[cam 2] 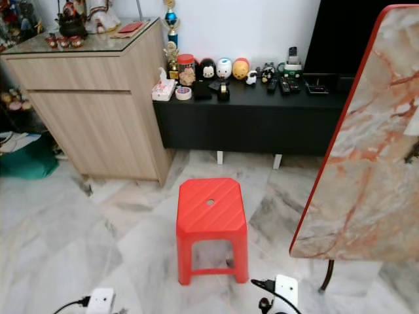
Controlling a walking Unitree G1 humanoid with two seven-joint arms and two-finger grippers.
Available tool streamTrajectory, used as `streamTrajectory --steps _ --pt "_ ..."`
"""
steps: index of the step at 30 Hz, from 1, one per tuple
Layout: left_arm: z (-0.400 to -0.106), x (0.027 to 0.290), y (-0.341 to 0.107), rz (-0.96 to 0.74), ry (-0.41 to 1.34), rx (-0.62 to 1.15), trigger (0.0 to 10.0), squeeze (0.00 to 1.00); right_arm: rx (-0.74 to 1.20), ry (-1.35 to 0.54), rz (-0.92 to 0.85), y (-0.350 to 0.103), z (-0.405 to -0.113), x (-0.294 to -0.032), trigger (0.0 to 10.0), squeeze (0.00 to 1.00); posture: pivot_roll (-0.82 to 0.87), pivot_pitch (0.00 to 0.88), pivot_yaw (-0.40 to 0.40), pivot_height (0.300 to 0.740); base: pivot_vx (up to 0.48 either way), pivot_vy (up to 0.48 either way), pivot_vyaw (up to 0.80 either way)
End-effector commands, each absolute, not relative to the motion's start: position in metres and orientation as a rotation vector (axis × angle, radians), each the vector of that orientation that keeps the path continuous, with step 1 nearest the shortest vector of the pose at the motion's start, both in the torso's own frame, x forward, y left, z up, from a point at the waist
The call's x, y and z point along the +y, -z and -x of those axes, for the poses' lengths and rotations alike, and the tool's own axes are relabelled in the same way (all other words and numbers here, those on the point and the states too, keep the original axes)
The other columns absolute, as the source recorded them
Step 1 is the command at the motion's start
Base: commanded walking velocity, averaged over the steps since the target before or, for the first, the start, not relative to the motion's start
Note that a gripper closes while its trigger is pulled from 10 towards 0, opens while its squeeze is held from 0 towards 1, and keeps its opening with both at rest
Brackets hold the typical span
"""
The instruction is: Hang keys on a hook
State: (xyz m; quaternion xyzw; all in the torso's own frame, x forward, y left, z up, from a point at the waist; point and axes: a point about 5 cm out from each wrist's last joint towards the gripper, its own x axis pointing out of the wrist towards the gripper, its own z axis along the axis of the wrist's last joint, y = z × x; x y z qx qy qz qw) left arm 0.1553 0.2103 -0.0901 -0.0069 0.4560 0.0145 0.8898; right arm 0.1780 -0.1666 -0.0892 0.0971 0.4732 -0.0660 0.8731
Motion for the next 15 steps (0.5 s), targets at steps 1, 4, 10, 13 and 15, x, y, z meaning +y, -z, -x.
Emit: streamTrajectory --steps 1,4,10,13,15 --pt "-0.157 0.207 0.090 0.000 -0.011 0.953 10.0 0.00 0.997 0.151 -0.187 0.090 -0.176 -0.174 10.0 0.00 -0.01 0.000 0.018 0.740 0.000 -0.428 0.00" --pt "-0.157 0.208 0.090 -0.002 -0.011 0.951 10.0 0.00 0.998 0.150 -0.185 0.090 -0.176 -0.174 10.0 0.00 -0.01 0.000 0.019 0.740 0.000 -0.428 0.00" --pt "-0.158 0.216 0.088 -0.009 -0.012 0.942 10.0 0.00 0.997 0.149 -0.185 0.090 -0.176 -0.174 10.0 0.00 -0.02 0.000 0.025 0.740 0.000 -0.458 0.00" --pt "-0.158 0.218 0.087 -0.016 -0.009 0.939 10.0 0.00 0.997 0.149 -0.186 0.089 -0.176 -0.173 10.0 0.00 -0.02 0.000 0.027 0.740 0.000 -0.465 0.00" --pt "-0.159 0.218 0.087 -0.018 -0.007 0.937 10.0 0.00 0.997 0.149 -0.186 0.089 -0.176 -0.173 10.0 0.00 -0.02 0.000 0.027 0.740 0.000 -0.461 0.00"
